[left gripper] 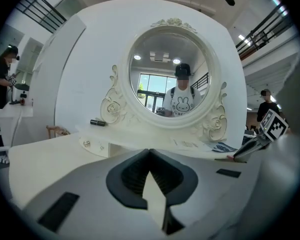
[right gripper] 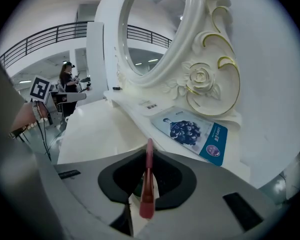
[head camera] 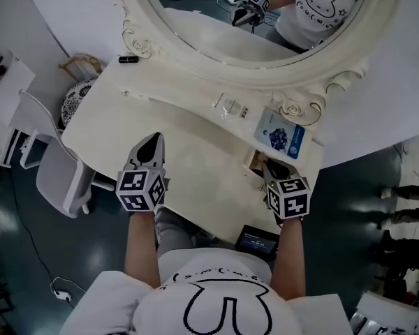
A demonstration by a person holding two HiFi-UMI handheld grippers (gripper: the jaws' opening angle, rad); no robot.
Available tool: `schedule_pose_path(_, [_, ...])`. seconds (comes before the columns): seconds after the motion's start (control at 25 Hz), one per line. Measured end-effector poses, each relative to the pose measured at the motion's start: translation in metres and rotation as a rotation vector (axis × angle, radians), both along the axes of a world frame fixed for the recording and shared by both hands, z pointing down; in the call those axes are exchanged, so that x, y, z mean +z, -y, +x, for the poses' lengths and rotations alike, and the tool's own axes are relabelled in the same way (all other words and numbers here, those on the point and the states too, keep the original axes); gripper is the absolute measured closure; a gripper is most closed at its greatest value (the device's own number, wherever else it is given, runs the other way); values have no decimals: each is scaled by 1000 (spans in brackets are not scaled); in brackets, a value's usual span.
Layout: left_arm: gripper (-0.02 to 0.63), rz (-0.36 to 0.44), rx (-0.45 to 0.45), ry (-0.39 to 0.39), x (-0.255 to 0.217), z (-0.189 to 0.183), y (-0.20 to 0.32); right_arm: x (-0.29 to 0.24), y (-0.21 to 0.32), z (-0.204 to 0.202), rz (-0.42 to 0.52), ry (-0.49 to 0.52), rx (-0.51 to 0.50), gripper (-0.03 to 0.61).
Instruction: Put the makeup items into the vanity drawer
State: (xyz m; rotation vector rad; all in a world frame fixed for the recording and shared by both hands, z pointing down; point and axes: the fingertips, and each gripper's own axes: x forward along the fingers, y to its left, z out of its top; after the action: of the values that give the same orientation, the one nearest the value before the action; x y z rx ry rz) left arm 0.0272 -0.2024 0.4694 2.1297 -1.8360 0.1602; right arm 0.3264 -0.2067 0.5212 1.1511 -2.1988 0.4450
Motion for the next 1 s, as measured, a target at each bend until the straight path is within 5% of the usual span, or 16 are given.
schedule_pose_path(0.32, [606,0,-21,10,-3,8,-8,-5,-1,0,-2,31,-45,511])
schedule_pose_path(1.0, [606,54,144,23,-27,34,12,-59,-10,31,193,91,183,591])
